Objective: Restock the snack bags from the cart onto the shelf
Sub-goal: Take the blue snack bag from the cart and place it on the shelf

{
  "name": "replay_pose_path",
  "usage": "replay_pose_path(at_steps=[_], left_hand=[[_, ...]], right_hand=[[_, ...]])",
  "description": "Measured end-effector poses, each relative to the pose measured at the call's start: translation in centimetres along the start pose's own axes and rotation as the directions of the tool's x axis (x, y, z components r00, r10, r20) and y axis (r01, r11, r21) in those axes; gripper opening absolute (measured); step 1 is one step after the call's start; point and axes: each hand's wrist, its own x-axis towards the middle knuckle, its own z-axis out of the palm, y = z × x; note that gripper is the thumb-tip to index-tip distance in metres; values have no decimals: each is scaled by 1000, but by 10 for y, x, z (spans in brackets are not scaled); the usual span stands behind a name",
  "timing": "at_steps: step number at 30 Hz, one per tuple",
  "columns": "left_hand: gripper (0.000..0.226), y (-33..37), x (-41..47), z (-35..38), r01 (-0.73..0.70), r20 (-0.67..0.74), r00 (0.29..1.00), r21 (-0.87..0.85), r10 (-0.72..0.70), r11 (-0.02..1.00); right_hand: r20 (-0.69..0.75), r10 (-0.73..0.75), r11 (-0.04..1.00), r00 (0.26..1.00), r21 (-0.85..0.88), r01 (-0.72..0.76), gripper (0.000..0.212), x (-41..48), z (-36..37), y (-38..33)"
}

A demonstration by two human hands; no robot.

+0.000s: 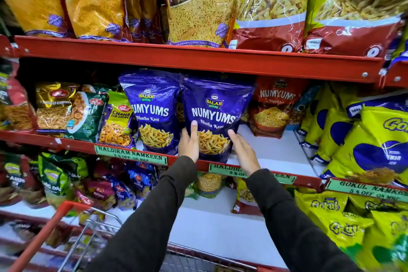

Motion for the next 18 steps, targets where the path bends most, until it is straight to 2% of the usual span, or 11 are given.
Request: replay_pose_path(at_steps=[3,7,10,13,15,18], left_hand=[[80,4,-5,-5,29,24,999,12,-30,999],[73,5,-13,-7,20,18,1000,-25,-19,1000],[60,-10,-28,-5,-114,-125,987,-63,106,991],[43,-35,-50,0,-308,-256,921,-21,293,951],[34,-56,-65,7,-396,-229,888,57,398,917],[26,-94,-89,14,-428,-107,885,199,453,882]], right_hand=[[39,29,999,999,-39,-28,58,-3,0,-3],[84,41,996,996,-81,-35,64,-7,-1,-5],[-96,-79,982,992,-178,61,51,-28,-2,0],[-269,-318,918,909,-329,223,23,-58,-7,12],[-263,-382,879,886,-398,261,12,-78,-12,26],[-182,-338,851,923,-479,217,9,-109,-25,61]])
